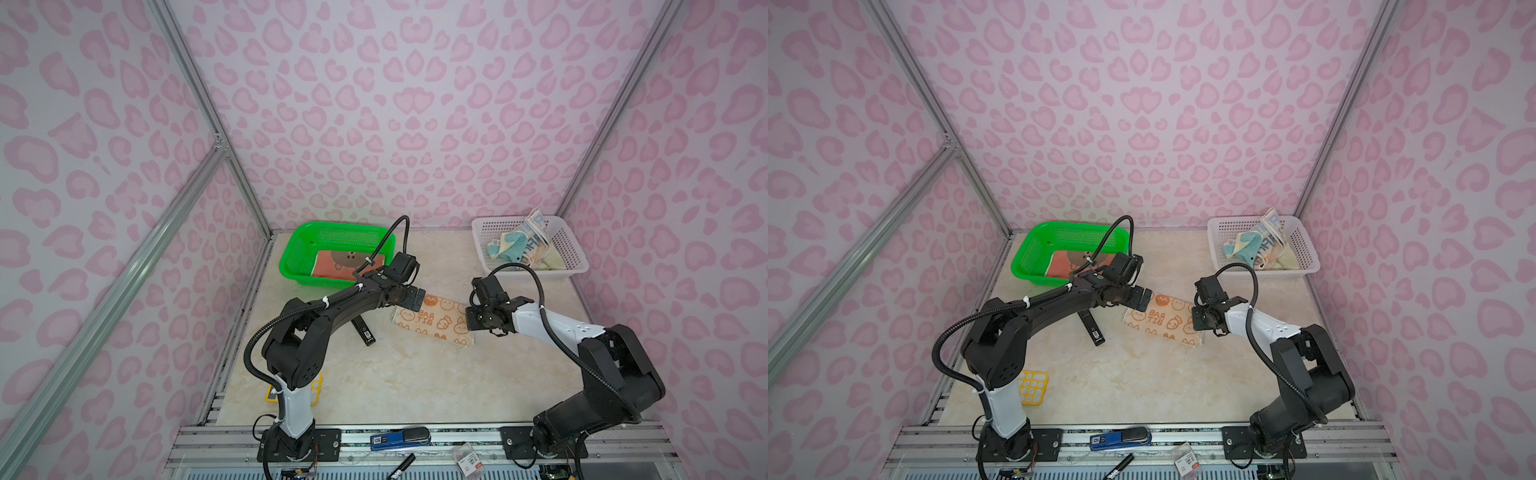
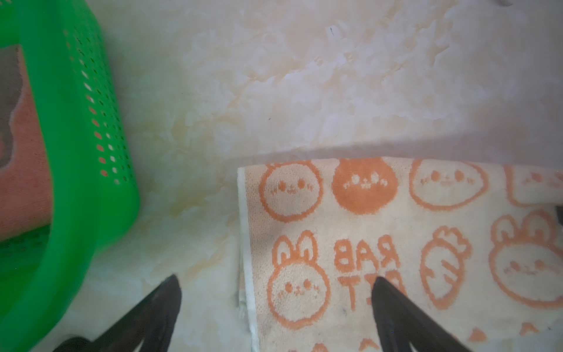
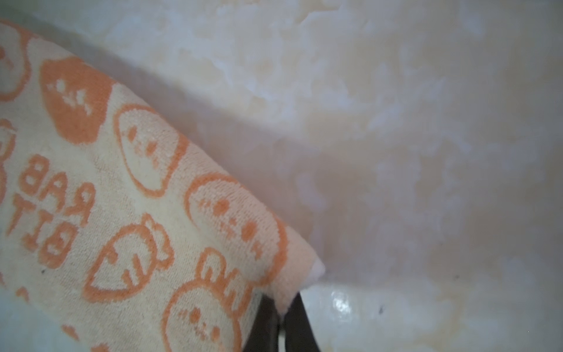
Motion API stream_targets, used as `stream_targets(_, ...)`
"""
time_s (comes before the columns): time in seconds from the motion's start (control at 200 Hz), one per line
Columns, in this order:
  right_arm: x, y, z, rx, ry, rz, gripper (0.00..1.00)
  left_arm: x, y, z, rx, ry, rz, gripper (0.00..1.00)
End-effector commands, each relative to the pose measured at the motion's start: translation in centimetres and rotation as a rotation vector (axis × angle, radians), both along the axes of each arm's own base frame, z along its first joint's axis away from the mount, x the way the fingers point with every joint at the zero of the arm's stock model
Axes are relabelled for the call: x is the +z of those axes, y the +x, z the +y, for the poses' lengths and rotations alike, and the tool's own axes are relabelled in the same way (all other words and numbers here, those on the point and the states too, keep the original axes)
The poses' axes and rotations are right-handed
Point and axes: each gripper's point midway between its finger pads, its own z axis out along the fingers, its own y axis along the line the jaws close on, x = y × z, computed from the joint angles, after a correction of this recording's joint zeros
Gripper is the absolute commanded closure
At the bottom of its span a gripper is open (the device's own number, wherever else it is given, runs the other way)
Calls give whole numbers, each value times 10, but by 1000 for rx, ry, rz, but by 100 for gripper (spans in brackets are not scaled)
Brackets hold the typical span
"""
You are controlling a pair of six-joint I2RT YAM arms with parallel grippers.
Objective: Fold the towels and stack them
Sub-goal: 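Grasp both ends of the folded towel, one with each gripper, and lift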
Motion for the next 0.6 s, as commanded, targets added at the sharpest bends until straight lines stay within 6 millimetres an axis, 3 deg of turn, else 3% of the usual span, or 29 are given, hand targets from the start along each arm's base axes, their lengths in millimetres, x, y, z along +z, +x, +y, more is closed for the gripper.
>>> stream_targets(0.0, 0, 12, -1, 78, -29, 8, 89, -7, -7, -6, 36, -51, 75, 1)
stream_targets(0.07, 1, 21, -4, 69, -70, 21, 84, -13, -10, -9, 43, -66, 99, 1)
stream_targets(0.18, 2, 26, -9, 40, -109, 41, 63, -24, -11, -10, 60, -72, 127, 2)
stream_targets(0.245, 7, 27, -10, 22, -101, 27, 55, -30, -11, -13, 64, -80, 145, 3)
stream_targets(0.44, 29, 18, -5, 20, -59, -31, 53, -48, -11, -19, 87, -95, 191, 5)
stream_targets(0.595, 32, -2, 34, 115, 45, -42, 53, -57, -11, -17, 108, -87, 206, 6)
